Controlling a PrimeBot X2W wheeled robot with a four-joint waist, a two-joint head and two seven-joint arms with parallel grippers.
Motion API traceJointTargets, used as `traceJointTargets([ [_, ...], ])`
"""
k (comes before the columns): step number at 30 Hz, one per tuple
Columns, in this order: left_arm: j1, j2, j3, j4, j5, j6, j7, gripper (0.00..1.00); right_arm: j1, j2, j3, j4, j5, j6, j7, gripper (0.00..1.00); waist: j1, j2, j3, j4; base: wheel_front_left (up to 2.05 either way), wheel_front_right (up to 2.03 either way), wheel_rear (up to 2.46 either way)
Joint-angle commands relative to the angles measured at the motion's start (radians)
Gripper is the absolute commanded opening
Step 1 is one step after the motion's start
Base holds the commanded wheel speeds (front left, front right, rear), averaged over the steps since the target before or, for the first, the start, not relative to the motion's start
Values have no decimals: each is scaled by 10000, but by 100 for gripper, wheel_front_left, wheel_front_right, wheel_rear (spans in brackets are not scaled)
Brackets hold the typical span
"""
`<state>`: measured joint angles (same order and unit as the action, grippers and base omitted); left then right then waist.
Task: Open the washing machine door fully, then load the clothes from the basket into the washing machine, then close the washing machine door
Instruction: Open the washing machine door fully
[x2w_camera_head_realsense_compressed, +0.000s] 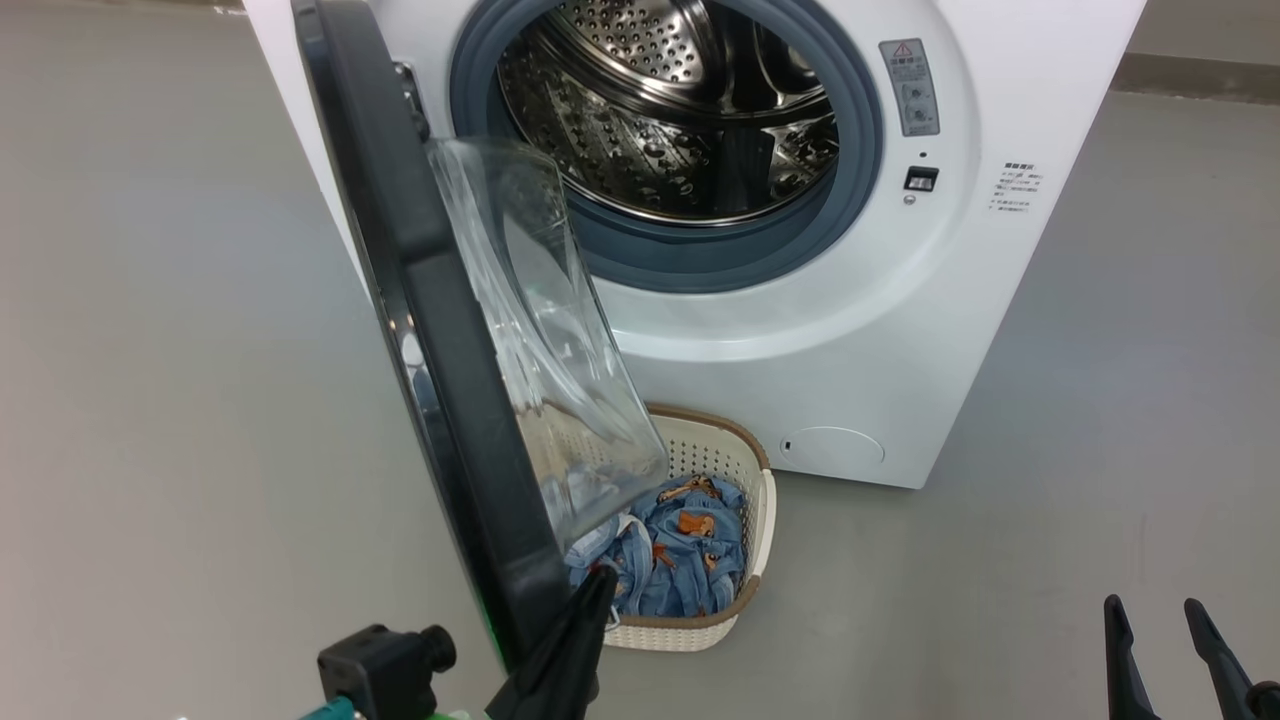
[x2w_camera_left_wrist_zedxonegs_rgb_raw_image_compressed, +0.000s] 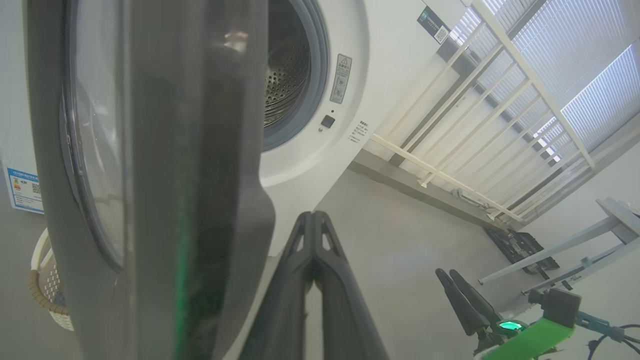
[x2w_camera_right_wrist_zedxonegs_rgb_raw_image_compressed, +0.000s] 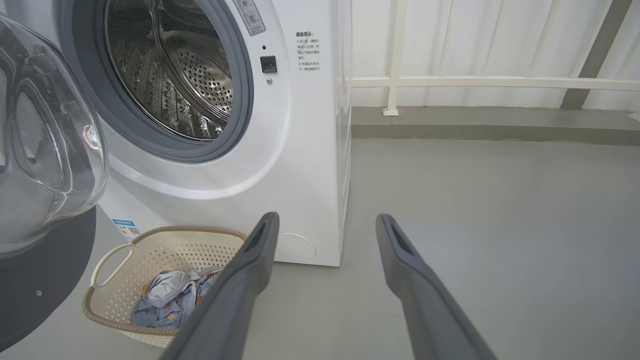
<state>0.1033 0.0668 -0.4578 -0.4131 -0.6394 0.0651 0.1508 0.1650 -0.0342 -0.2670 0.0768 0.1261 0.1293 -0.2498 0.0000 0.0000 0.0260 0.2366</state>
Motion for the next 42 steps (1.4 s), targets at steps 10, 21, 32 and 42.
traceJointTargets([
  [10,-362,20,336,34,299,36,-301,0,-393,-160,287,-151,-32,14,-120,100,0,0,176,113,0,0,0],
  [21,-541,55,536,180,986,499,-691,0,-472,-160,217,-148,-56,14,-120,100,0,0,301,505,0,0,0],
  [32,-566,179,829,402,1098,771,-746,0,-506,-160,273,-124,55,14,-120,100,0,0,463,1178,0,0,0],
  [42,-590,319,1530,650,1045,1108,-981,0,-595,-160,275,-119,32,14,-120,100,0,0,652,1800,0,0,0],
])
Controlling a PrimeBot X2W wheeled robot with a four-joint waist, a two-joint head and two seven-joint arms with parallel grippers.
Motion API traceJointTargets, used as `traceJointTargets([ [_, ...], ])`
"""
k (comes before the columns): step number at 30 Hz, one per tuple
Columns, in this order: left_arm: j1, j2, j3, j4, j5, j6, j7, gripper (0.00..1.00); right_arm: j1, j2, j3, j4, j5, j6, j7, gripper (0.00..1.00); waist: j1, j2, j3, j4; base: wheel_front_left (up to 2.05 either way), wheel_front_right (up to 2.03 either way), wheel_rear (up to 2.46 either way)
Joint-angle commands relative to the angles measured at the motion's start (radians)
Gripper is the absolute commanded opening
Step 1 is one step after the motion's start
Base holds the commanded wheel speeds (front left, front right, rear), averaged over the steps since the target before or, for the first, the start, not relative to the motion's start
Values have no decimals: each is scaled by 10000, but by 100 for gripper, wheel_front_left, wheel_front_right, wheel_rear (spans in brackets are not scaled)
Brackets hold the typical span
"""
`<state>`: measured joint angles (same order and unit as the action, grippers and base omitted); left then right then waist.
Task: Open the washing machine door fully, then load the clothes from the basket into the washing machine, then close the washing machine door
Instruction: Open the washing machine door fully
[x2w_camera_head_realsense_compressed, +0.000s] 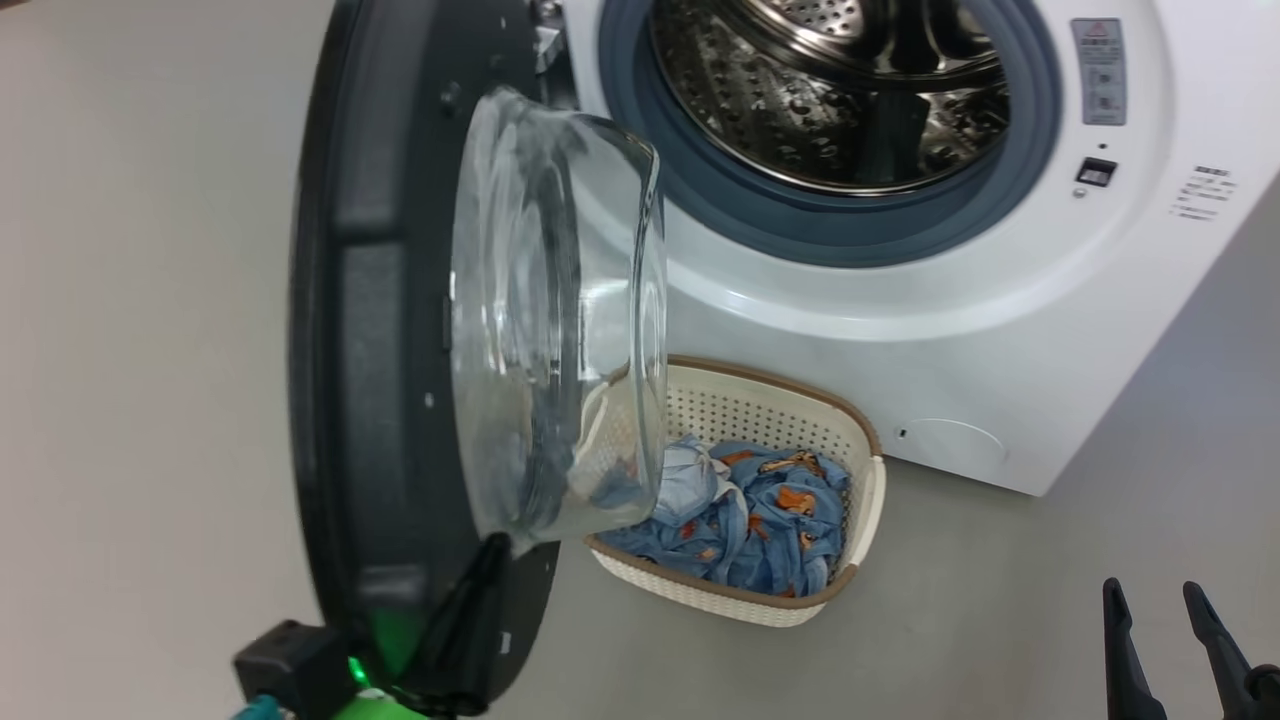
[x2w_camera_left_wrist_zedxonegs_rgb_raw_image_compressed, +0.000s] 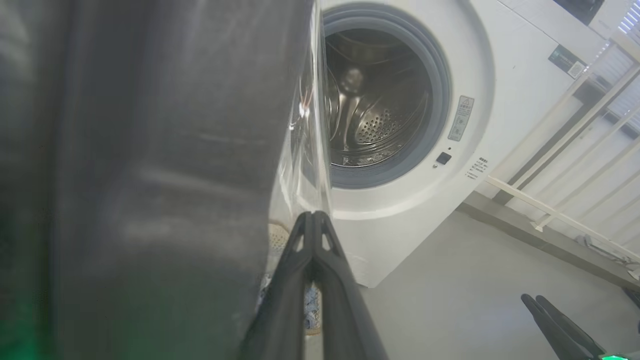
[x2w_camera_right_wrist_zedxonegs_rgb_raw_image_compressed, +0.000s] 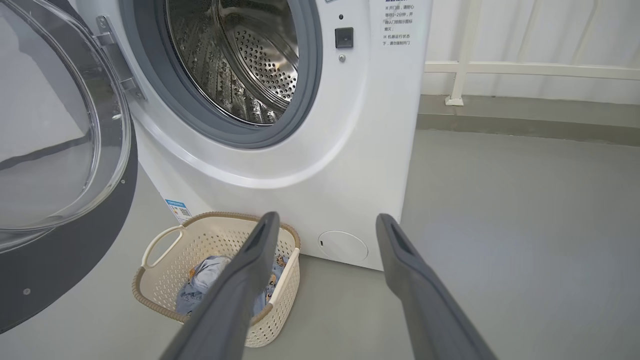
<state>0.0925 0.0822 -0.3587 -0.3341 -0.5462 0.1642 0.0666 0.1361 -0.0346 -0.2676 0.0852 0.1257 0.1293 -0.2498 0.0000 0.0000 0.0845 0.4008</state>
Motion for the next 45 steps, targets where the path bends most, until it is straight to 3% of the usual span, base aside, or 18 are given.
traceJointTargets([
  [1,-485,171,646,-101,83,160,-182,0,-317,-156,276,-204,31,14,-120,100,0,0,81,217,0,0,0],
  [13,-731,528,2153,1013,99,664,-1096,0,-377,-156,394,-231,5,14,-120,100,0,0,104,416,0,0,0],
  [18,-1094,497,2885,1913,-203,787,-1660,0,-347,-156,506,-173,11,14,-120,100,0,0,39,112,0,0,0],
  [24,-1638,843,4029,3448,-488,839,-2484,0,-304,-156,543,-119,23,14,-120,100,0,0,-83,-536,0,0,0],
  [36,-3089,1669,6141,6885,-449,608,-3272,0,-29,-156,563,-128,-1,14,-120,100,0,0,-301,-1903,0,0,0],
  [45,-3608,1628,7101,7415,211,207,-3281,0,5,-156,501,-144,15,14,-120,100,0,0,-280,-2133,0,0,0],
])
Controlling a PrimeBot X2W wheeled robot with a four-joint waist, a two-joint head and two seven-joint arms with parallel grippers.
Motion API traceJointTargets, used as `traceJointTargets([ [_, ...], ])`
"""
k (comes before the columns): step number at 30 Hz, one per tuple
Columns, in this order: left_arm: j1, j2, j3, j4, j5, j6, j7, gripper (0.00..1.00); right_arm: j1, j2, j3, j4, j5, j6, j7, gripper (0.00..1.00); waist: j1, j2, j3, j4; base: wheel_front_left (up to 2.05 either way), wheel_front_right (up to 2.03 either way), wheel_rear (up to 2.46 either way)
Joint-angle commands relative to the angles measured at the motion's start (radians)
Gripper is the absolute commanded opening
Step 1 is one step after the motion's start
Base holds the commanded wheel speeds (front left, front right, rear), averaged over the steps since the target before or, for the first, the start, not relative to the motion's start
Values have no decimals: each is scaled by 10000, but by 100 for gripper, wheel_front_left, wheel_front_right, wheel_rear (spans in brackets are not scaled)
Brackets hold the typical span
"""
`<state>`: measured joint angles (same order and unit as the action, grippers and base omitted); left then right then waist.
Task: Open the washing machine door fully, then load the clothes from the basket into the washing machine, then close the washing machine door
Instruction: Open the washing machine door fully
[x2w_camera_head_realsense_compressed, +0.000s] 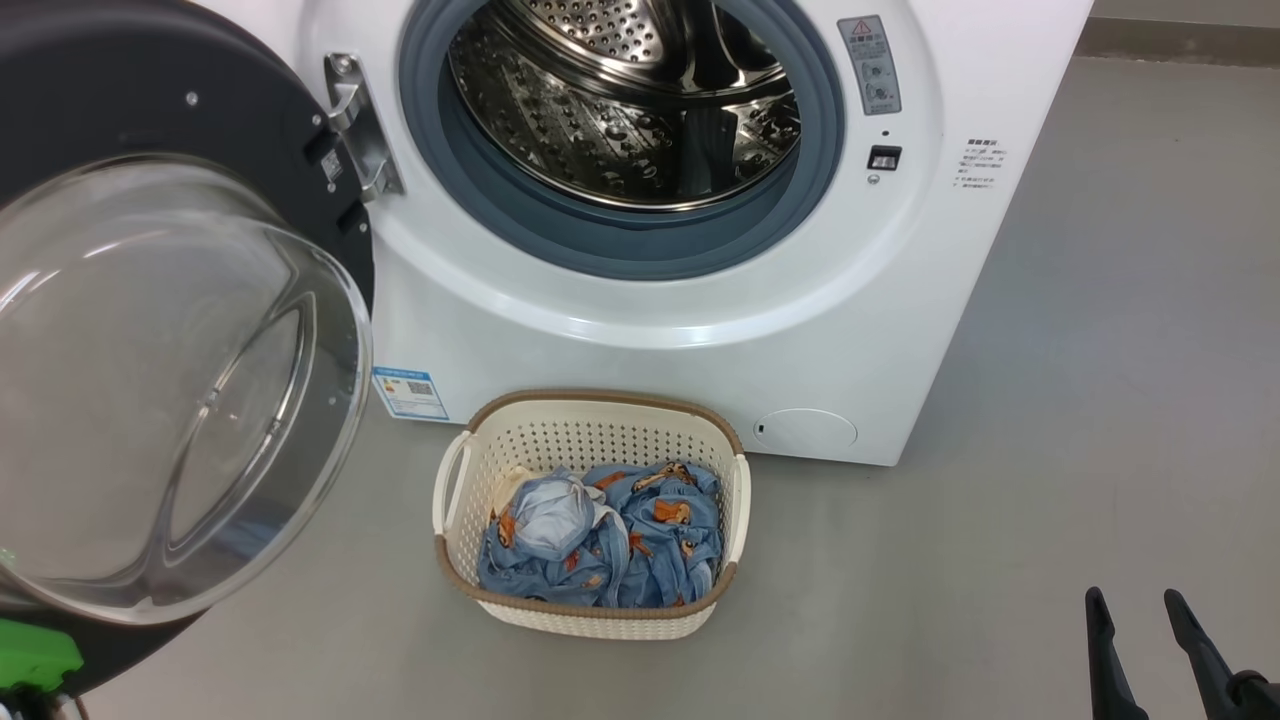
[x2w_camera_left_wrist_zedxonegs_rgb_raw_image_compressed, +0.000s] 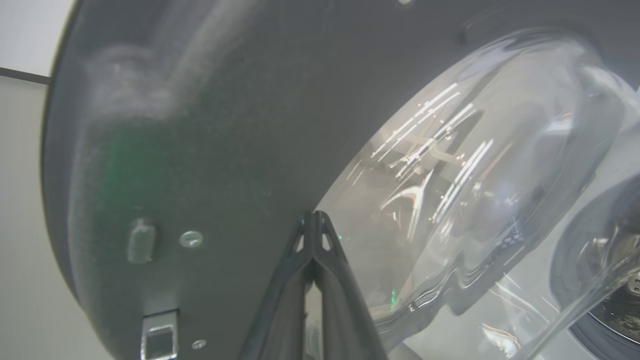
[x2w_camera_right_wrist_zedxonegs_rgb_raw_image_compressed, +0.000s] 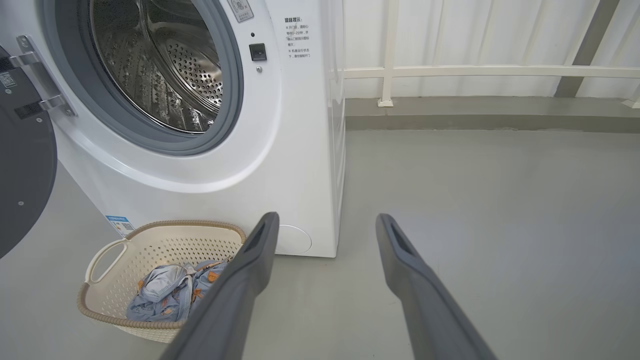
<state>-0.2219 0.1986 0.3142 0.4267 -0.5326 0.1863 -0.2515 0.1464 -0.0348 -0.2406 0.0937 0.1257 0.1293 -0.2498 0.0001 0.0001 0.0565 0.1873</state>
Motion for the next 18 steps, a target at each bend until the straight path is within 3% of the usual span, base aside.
traceJointTargets([
  [1,-499,405,420,-200,166,-64,-100,0,-94,-154,215,-222,24,14,-120,100,-1,-1,-1,16,0,0,0],
  [9,-461,-396,535,-917,581,-451,-102,0,-129,-154,206,-209,51,14,-120,100,-1,-1,-29,300,0,0,0],
  [15,48,-1029,-59,-2851,719,-719,-73,0,-163,-154,190,-204,41,14,-120,100,-1,-1,-50,494,0,0,0],
  [16,147,-1100,-230,-3275,712,-767,-42,2,-178,-154,202,-201,37,14,-120,100,-1,-1,-51,506,0,0,0],
  [18,357,-1226,-587,-4209,675,-791,77,23,-215,-154,229,-192,29,14,-120,100,-1,-1,-53,517,0,0,0],
])
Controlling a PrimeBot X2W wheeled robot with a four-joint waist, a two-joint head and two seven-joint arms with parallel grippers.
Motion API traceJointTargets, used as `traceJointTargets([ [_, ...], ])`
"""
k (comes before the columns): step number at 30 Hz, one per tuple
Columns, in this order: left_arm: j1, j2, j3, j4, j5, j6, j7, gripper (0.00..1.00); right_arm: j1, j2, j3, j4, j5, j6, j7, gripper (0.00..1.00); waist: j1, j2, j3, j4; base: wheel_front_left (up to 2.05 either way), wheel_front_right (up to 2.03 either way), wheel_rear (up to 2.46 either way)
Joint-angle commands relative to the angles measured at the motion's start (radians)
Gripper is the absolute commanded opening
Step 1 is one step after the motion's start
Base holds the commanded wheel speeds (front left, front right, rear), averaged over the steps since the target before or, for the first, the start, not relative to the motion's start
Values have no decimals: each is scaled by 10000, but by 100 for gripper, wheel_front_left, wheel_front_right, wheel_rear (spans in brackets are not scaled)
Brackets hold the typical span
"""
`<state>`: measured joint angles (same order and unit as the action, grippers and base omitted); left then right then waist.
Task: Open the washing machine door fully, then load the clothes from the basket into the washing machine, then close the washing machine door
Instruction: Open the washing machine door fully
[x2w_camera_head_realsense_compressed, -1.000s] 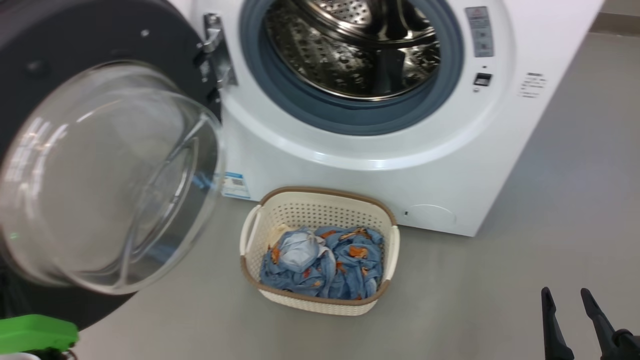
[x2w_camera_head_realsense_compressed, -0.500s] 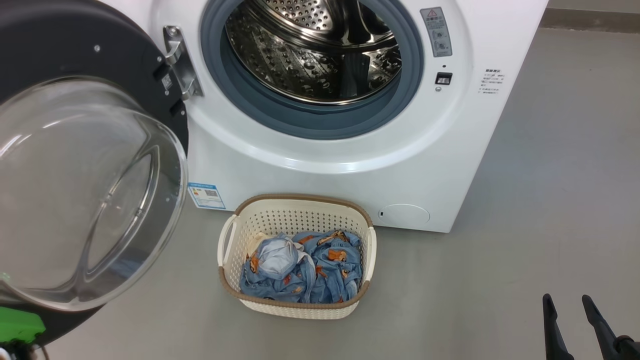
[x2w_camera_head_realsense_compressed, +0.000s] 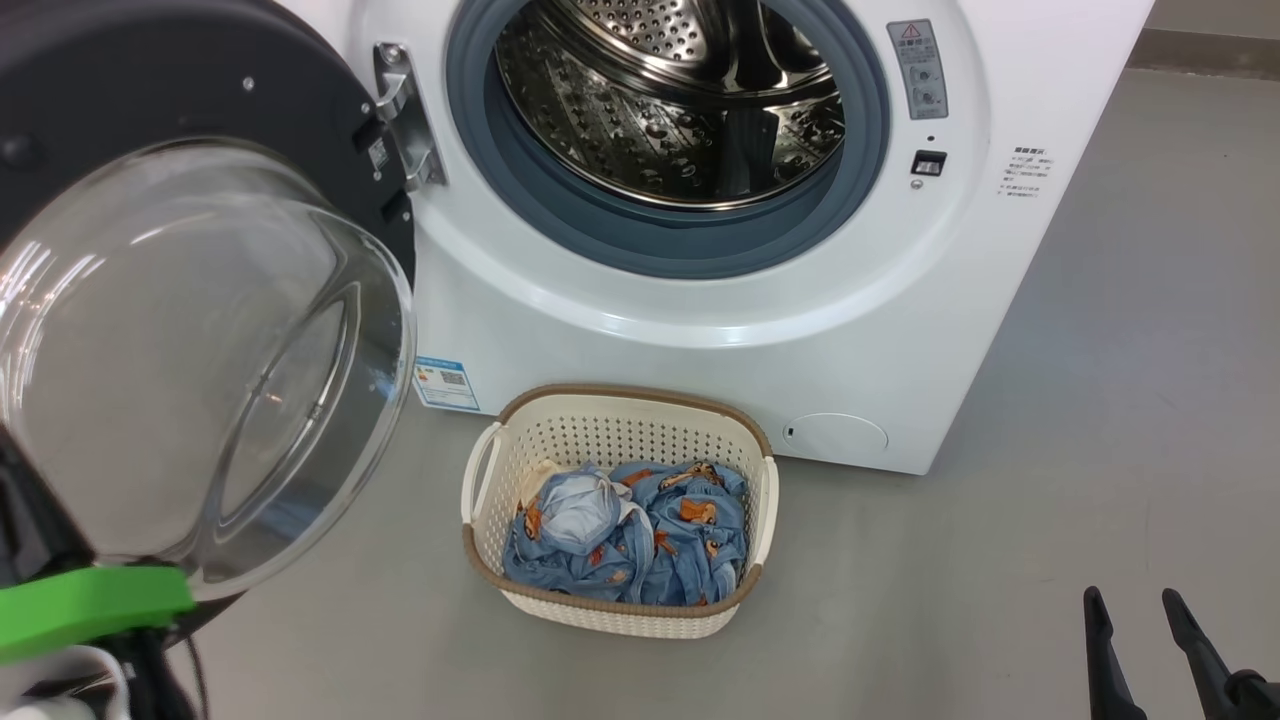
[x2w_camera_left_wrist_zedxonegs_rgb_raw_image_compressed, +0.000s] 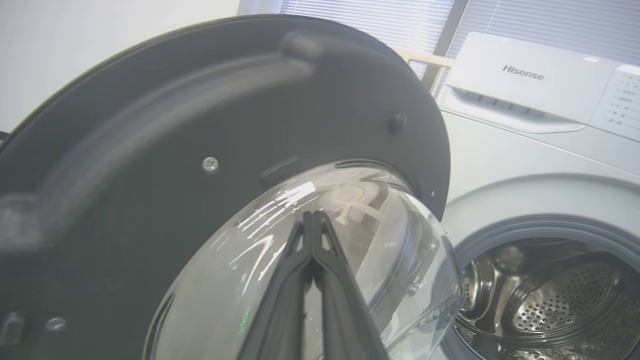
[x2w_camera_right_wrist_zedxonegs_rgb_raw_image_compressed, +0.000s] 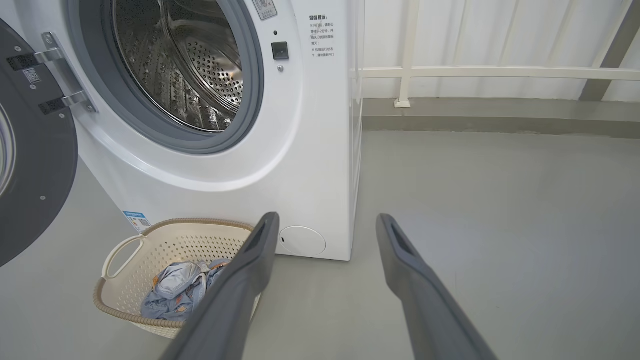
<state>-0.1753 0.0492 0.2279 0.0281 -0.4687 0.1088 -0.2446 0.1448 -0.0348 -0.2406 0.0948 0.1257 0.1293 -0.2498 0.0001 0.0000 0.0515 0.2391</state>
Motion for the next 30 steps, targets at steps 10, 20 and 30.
traceJointTargets([
  [10,859,66,-1841,-3161,348,44,527,100,-581,-154,427,-251,-6,14,-120,100,-1,0,212,-442,0,0,0],
  [20,1612,128,-3500,-1701,706,-725,374,100,-880,-154,661,-273,-53,14,-120,100,-1,0,377,-1193,0,0,0],
  [30,1947,424,-3101,68,1337,-1110,-156,100,-1022,-154,1124,-437,-25,14,-120,100,-1,0,285,-2023,0,0,0],
])
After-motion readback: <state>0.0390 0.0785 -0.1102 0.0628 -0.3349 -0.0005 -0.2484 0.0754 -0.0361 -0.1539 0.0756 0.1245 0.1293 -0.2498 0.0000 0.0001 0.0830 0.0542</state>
